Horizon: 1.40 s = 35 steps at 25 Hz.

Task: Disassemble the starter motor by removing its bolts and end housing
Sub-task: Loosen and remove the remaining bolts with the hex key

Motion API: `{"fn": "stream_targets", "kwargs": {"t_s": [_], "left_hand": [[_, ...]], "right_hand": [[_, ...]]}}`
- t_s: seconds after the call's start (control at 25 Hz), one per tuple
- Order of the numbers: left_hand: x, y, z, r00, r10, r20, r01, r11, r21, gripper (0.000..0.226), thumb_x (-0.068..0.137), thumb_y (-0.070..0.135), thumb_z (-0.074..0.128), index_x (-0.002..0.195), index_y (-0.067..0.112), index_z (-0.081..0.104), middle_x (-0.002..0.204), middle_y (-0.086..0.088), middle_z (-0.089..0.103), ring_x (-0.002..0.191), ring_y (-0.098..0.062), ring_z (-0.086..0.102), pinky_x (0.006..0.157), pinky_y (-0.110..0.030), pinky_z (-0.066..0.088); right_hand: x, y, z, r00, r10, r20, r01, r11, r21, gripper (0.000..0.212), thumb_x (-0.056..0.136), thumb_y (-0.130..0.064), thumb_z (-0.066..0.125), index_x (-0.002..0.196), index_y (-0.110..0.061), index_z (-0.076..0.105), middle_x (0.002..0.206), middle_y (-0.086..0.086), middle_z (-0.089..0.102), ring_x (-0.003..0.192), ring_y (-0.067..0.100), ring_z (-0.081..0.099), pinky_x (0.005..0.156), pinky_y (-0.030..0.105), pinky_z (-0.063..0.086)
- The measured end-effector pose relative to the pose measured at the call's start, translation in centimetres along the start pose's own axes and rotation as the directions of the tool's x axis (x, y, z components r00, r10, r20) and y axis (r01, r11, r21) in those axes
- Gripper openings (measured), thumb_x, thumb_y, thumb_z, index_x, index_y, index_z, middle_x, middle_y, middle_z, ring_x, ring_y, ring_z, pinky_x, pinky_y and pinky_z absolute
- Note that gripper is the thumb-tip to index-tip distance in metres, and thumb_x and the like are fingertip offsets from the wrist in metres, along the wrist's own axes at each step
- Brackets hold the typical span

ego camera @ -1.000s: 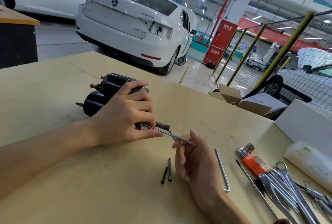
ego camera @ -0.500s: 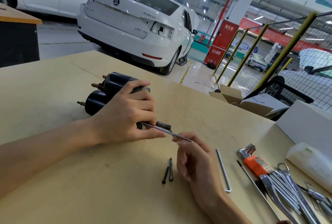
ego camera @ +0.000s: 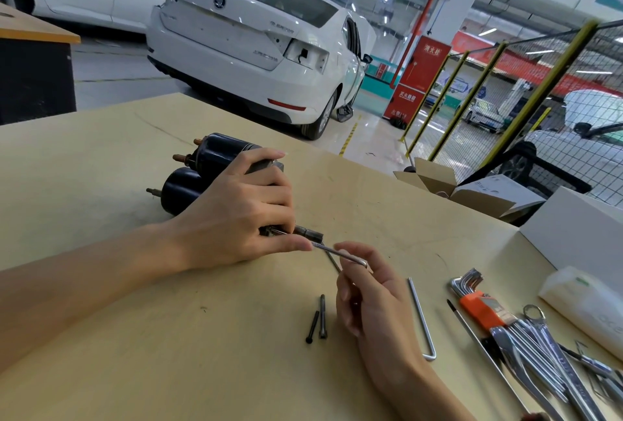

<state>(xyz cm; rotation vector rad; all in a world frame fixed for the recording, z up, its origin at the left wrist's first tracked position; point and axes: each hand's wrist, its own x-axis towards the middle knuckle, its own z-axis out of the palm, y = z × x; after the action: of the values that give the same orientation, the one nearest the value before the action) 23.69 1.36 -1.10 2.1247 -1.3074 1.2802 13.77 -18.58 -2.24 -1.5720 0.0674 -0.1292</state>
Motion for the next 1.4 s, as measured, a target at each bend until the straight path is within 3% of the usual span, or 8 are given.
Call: {"fn": "stream_targets", "kwargs": {"t_s": [0.28,0.6,1.4], "left_hand": [[-0.02,0.07,0.03,1.000,-0.007,-0.003,0.007,1.000,-0.001,0.034,0.087,0.049,0.071,0.068,0.022,0.069,0.072,0.013,0.062,0.086,-0.009,0.059,0.116,-0.043,0.028],[0.09,0.11,-0.34,0.999,-0.006,0.045,0.006,1.000,-0.015,0.030,0.086,0.050,0.070,0.070,0.024,0.072,0.074,0.014,0.064,0.089,-0.009,0.060,0.115,-0.046,0.029],[0.03,0.08,-0.32,0.998,-0.005,0.058,0.005,1.000,-0.009,0.031,0.086,0.052,0.070,0.069,0.026,0.070,0.076,0.014,0.063,0.092,-0.008,0.059,0.115,-0.047,0.029]], "right_hand": [[0.17,0.06,-0.16,1.000,0.009,-0.023,-0.008,1.000,0.025,0.026,0.101,-0.021,0.044,0.095,-0.016,0.070,0.056,0.003,0.045,0.039,0.014,0.035,0.035,0.021,0.024],[0.05,-0.16,0.02,0.996,0.006,0.093,-0.011,0.999,0.048,0.061,0.089,-0.059,0.034,0.065,-0.011,0.065,0.050,0.006,0.039,0.039,0.017,0.034,0.037,0.022,0.025],[-0.55,-0.46,0.28,0.979,0.008,0.205,-0.020,0.998,0.057,0.071,0.077,-0.076,0.036,0.050,-0.012,0.054,0.043,0.005,0.037,0.039,0.016,0.035,0.039,0.022,0.028]]}}
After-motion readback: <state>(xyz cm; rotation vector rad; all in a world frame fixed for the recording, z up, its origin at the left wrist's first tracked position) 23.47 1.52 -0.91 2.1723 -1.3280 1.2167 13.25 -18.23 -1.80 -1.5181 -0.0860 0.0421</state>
